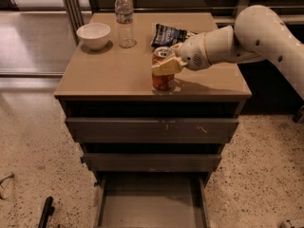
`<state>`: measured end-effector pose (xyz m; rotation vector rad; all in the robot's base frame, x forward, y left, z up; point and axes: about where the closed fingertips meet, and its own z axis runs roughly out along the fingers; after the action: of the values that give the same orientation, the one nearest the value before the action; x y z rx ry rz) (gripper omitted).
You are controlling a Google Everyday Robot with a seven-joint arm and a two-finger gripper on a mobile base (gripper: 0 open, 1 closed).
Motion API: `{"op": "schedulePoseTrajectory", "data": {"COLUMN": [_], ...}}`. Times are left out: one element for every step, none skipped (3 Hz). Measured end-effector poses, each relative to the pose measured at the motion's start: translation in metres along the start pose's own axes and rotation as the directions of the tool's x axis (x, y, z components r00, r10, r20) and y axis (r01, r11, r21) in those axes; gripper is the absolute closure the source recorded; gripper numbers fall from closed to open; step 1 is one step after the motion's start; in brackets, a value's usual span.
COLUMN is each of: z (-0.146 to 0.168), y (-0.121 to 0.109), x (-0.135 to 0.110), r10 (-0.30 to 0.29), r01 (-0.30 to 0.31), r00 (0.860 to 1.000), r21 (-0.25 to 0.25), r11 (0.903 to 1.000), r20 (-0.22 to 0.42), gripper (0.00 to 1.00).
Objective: Pick coke can from bottom drawer and place on counter
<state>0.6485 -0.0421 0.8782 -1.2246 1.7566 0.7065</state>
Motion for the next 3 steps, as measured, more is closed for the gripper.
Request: {"op": "schedulePoseTrajectory", "data": {"z": [0.0, 0.0001, 0.0001], "y": [0.0, 0.0, 0.0], "x": [0.0, 0.0, 0.0], "r10": [0.0, 0.0, 0.0], "r01": [0.0, 0.0, 0.0], "r00": [1.0, 1.0, 1.0], "r21": [0.0, 0.0, 0.0], "r11": [1.0, 1.0, 1.0], "r20": [0.0, 0.0, 0.0], "gripper": [0.58, 0.34, 0.11]}}
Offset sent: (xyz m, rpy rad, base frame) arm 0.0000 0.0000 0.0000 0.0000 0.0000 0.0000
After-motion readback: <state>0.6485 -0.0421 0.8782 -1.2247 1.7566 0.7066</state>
